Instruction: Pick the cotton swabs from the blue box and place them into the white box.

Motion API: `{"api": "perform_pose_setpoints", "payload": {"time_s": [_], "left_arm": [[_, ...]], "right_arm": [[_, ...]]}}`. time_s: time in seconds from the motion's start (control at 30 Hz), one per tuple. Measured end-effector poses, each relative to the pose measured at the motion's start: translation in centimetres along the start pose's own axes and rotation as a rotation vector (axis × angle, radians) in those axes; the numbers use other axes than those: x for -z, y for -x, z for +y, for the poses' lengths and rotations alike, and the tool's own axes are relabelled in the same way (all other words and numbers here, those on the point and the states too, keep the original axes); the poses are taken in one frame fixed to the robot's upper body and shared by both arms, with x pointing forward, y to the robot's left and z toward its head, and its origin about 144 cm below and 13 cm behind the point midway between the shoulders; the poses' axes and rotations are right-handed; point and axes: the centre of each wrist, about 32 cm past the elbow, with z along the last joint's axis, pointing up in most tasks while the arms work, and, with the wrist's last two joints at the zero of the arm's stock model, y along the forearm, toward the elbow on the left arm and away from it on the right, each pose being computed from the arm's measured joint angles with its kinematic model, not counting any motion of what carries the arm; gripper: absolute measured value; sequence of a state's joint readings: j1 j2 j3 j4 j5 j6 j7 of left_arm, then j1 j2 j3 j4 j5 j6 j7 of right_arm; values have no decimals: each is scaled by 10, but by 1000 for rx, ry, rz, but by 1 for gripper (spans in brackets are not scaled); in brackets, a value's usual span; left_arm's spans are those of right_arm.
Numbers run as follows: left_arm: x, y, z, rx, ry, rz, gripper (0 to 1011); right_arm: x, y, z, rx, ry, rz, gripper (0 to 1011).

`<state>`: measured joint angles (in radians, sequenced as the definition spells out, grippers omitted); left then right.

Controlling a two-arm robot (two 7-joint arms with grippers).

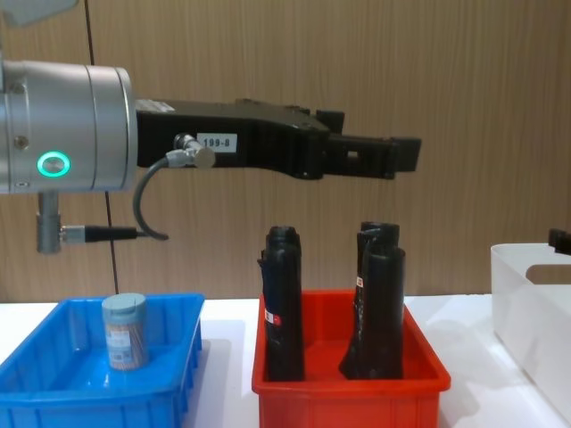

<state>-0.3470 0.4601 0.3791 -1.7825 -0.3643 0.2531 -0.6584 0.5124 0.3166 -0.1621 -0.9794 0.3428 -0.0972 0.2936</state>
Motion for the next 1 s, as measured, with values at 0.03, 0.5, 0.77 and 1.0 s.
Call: {"api": "perform_pose_setpoints", "payload": {"time_s": [0.03, 0.5, 0.77, 1.0], "left_arm": [[0, 0, 0, 0, 0, 0, 1004], [8, 3, -2, -63, -2, -2, 1004], [23, 9, -6, -167, -6, -7, 1004], [35, 14, -9, -256, -9, -12, 1004]], "right_arm": [[0, 0, 0, 0, 0, 1, 1002], [1, 9, -6, -7, -5, -6, 1002], [1, 25, -19, -20, -10, -19, 1002], [1, 40, -31, -31, -14, -29, 1001]]}}
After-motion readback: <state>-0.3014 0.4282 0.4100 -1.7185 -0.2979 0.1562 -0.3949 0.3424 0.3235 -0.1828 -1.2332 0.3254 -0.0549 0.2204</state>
